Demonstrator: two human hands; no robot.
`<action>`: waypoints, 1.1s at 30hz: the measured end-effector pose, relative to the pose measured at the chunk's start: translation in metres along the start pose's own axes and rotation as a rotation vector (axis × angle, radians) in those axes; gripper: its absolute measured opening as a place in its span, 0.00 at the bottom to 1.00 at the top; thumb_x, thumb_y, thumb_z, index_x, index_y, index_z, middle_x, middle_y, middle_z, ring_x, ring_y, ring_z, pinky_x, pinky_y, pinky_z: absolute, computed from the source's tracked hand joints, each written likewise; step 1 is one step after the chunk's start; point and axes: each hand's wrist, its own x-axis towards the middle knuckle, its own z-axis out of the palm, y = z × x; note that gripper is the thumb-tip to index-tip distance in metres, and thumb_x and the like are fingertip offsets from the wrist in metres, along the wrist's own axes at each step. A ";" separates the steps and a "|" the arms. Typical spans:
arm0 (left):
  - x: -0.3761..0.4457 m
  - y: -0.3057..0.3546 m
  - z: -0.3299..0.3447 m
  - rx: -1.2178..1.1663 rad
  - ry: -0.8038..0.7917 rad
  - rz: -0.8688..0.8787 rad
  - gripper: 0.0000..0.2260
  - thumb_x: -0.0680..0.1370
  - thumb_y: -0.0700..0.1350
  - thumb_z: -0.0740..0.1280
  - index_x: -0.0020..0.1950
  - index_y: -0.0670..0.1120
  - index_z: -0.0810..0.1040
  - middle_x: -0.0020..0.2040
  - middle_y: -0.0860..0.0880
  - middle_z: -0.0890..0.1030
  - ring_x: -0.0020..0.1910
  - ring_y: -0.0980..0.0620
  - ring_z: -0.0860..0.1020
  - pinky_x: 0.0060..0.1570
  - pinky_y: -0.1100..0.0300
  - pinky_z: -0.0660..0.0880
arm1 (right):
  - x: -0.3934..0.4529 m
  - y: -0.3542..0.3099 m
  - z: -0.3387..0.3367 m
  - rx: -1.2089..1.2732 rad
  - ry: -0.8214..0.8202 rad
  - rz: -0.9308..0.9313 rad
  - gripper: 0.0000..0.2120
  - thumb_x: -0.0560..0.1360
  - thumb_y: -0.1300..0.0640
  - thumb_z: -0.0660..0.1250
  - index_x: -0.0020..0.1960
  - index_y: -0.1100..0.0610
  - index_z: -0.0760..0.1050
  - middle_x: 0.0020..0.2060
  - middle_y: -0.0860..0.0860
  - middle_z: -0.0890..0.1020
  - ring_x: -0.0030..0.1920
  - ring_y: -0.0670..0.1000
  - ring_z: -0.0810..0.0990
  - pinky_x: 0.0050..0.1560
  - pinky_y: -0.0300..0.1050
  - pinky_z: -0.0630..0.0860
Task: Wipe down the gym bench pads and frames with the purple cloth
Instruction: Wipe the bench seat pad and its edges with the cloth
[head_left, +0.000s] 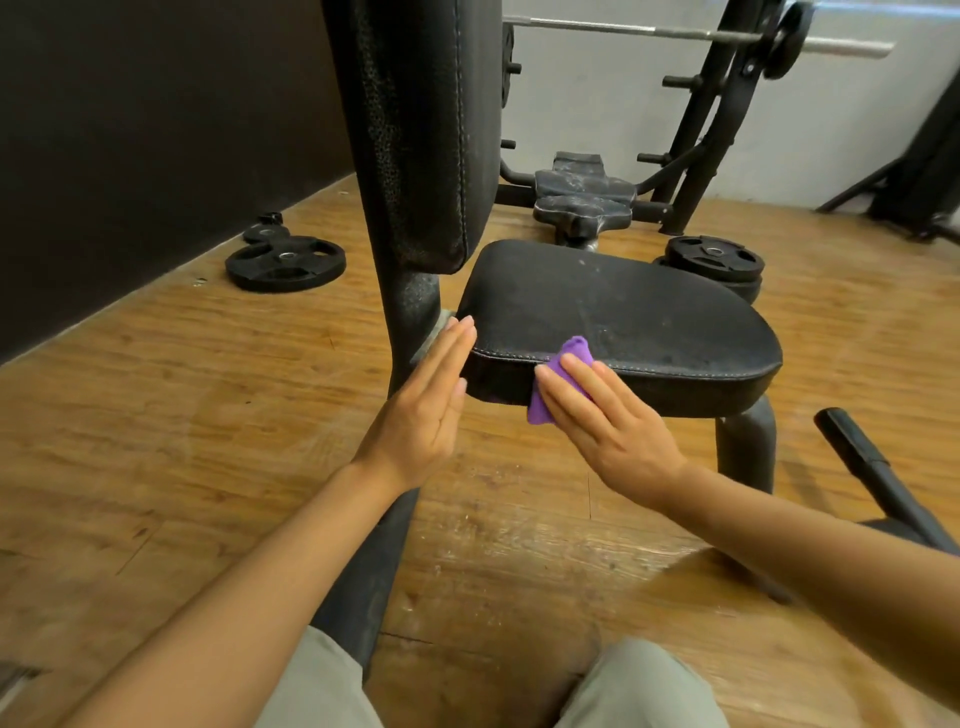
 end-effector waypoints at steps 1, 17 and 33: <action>0.000 0.001 0.002 -0.003 0.009 -0.012 0.22 0.83 0.43 0.51 0.77 0.41 0.54 0.77 0.50 0.56 0.77 0.57 0.52 0.74 0.66 0.51 | -0.007 0.003 0.001 -0.014 -0.006 -0.010 0.21 0.80 0.65 0.55 0.73 0.63 0.62 0.74 0.58 0.59 0.76 0.60 0.54 0.75 0.56 0.53; -0.001 0.017 0.007 -0.028 0.021 -0.135 0.23 0.83 0.47 0.49 0.77 0.45 0.51 0.77 0.52 0.53 0.77 0.61 0.50 0.74 0.67 0.50 | 0.068 -0.047 -0.003 0.123 0.036 0.387 0.23 0.81 0.60 0.59 0.73 0.67 0.61 0.74 0.60 0.61 0.74 0.61 0.59 0.74 0.58 0.58; 0.016 0.061 0.005 0.307 -0.053 -0.383 0.30 0.80 0.58 0.51 0.76 0.42 0.61 0.76 0.44 0.61 0.76 0.49 0.58 0.73 0.57 0.57 | -0.001 0.036 -0.049 0.372 -0.198 0.429 0.21 0.81 0.52 0.56 0.69 0.63 0.69 0.67 0.59 0.73 0.70 0.56 0.66 0.72 0.53 0.62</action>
